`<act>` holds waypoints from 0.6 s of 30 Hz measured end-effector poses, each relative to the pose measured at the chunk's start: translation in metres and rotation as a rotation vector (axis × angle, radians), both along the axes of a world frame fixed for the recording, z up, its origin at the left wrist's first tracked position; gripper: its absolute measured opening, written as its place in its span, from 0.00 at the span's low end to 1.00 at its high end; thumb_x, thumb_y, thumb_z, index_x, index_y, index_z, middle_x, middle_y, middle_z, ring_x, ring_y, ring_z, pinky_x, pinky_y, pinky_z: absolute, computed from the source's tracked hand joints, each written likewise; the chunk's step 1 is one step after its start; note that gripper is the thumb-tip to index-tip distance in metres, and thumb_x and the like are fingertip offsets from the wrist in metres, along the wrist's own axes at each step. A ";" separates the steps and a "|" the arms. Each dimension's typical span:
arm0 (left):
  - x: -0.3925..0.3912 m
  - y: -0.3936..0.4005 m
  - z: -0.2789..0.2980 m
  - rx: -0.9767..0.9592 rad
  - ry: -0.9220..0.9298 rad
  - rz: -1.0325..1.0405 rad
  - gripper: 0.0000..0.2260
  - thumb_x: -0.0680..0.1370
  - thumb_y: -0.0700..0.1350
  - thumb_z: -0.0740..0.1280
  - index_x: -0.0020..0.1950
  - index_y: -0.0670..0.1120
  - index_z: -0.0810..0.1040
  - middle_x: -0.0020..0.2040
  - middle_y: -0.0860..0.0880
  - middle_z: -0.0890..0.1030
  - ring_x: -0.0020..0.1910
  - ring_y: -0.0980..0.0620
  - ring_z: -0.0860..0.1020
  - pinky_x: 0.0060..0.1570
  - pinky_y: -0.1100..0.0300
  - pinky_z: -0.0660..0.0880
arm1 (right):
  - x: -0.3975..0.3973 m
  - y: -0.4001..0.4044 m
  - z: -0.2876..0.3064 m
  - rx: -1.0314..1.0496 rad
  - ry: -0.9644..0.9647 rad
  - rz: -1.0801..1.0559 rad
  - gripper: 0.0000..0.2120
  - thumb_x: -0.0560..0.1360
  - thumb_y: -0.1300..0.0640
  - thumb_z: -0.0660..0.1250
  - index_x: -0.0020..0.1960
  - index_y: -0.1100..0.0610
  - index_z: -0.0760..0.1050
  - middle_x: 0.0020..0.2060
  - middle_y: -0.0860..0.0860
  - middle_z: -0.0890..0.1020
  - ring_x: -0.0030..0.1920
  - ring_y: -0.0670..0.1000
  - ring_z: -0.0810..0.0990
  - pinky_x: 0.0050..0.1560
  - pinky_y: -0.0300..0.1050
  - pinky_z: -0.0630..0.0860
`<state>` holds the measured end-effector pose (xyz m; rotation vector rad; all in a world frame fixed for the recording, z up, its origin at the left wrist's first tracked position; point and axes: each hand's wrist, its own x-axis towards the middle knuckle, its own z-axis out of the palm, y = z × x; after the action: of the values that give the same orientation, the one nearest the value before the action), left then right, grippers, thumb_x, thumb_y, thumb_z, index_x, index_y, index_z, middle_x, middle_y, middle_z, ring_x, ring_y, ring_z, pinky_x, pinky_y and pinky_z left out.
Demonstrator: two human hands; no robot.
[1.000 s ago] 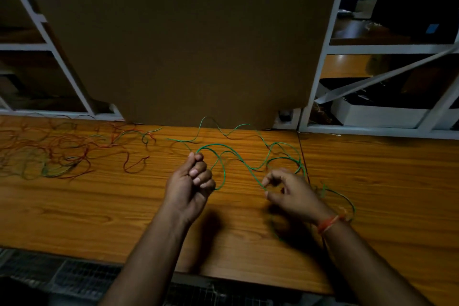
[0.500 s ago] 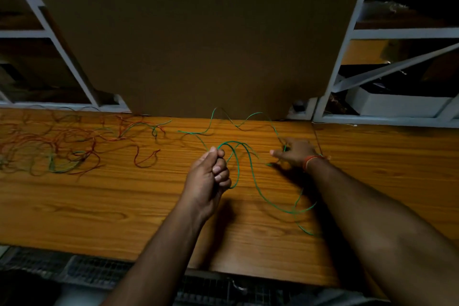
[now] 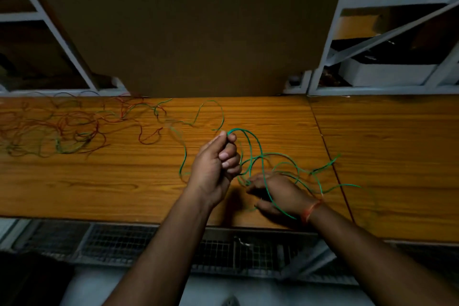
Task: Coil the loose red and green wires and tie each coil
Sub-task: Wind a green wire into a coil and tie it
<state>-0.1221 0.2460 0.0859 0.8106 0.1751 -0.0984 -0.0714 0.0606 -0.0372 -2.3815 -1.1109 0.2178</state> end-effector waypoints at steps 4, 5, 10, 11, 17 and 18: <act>-0.031 -0.023 0.006 -0.022 -0.012 -0.021 0.11 0.84 0.47 0.58 0.45 0.45 0.74 0.24 0.55 0.61 0.20 0.61 0.59 0.23 0.67 0.54 | -0.041 -0.026 -0.003 0.109 0.040 0.147 0.15 0.71 0.55 0.75 0.57 0.57 0.83 0.57 0.55 0.84 0.58 0.54 0.82 0.60 0.43 0.76; -0.040 -0.030 0.007 -0.032 -0.017 -0.018 0.11 0.84 0.47 0.58 0.45 0.45 0.74 0.24 0.55 0.61 0.20 0.61 0.59 0.23 0.67 0.54 | -0.052 -0.033 -0.002 0.107 0.059 0.168 0.15 0.71 0.55 0.75 0.57 0.57 0.82 0.56 0.54 0.84 0.57 0.54 0.82 0.58 0.45 0.77; -0.092 -0.076 0.004 -0.038 -0.024 0.021 0.11 0.85 0.46 0.57 0.46 0.45 0.74 0.24 0.56 0.62 0.20 0.61 0.59 0.22 0.67 0.56 | -0.099 -0.080 0.010 0.040 0.202 0.277 0.12 0.76 0.57 0.71 0.59 0.57 0.84 0.59 0.55 0.84 0.61 0.53 0.82 0.60 0.48 0.76; -0.103 -0.084 0.003 -0.032 -0.022 0.029 0.11 0.85 0.46 0.57 0.46 0.45 0.74 0.24 0.56 0.62 0.20 0.61 0.59 0.22 0.67 0.55 | -0.104 -0.090 0.013 0.005 0.261 0.254 0.12 0.77 0.58 0.70 0.60 0.56 0.83 0.63 0.55 0.82 0.65 0.51 0.79 0.65 0.48 0.74; -0.156 -0.119 0.008 -0.001 -0.037 0.058 0.08 0.82 0.47 0.60 0.45 0.46 0.73 0.24 0.55 0.62 0.20 0.61 0.59 0.24 0.66 0.53 | -0.142 -0.144 0.088 0.550 1.087 -0.199 0.27 0.80 0.37 0.58 0.60 0.60 0.79 0.53 0.63 0.85 0.51 0.57 0.86 0.41 0.45 0.73; -0.162 -0.122 0.009 0.005 -0.040 0.053 0.09 0.82 0.47 0.60 0.45 0.46 0.72 0.24 0.55 0.62 0.20 0.61 0.60 0.24 0.66 0.54 | -0.149 -0.153 0.098 0.577 1.160 -0.197 0.30 0.80 0.35 0.57 0.62 0.61 0.76 0.52 0.66 0.84 0.51 0.60 0.86 0.39 0.44 0.73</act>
<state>-0.2842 0.1235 0.0951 0.8118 0.1596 -0.0319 -0.2209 -0.0921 0.0608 -1.4046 -0.2948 0.9116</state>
